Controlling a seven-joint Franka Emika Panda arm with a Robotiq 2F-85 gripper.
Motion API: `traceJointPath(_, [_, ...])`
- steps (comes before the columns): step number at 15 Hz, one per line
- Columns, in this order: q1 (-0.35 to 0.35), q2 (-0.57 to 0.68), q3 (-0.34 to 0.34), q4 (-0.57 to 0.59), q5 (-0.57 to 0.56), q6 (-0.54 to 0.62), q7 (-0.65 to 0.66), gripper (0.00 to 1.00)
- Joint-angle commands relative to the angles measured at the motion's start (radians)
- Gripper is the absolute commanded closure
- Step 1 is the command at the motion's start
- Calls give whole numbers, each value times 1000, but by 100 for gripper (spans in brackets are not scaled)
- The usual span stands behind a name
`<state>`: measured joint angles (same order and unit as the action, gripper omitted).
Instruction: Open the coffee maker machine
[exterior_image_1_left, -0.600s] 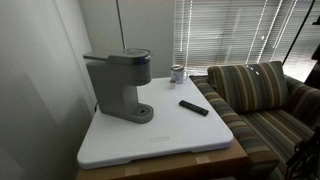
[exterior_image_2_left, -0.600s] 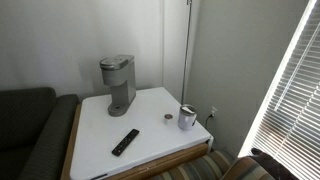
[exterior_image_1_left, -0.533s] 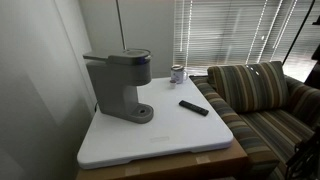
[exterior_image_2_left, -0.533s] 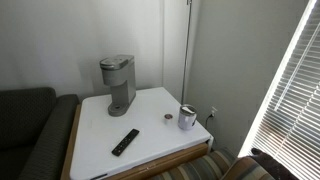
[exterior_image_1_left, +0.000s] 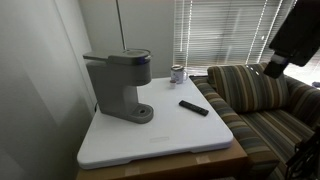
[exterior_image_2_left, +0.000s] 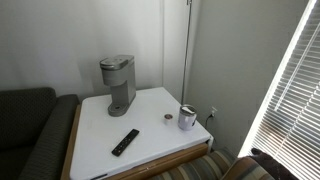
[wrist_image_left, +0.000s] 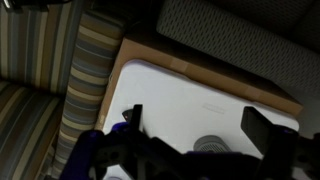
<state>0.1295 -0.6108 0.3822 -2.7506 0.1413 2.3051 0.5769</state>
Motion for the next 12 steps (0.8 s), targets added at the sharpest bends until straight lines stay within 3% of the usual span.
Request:
traceJointPath(1, [-32, 109, -19, 10, -28, 199, -8, 0])
traceJointPath(3, [-49, 150, -24, 10, -32, 319, 7, 0])
traceJointPath(4, [-18, 92, -25, 0, -23, 234, 5, 0])
traceJointPath(12, [-19, 158, -17, -18, -20, 368, 13, 0])
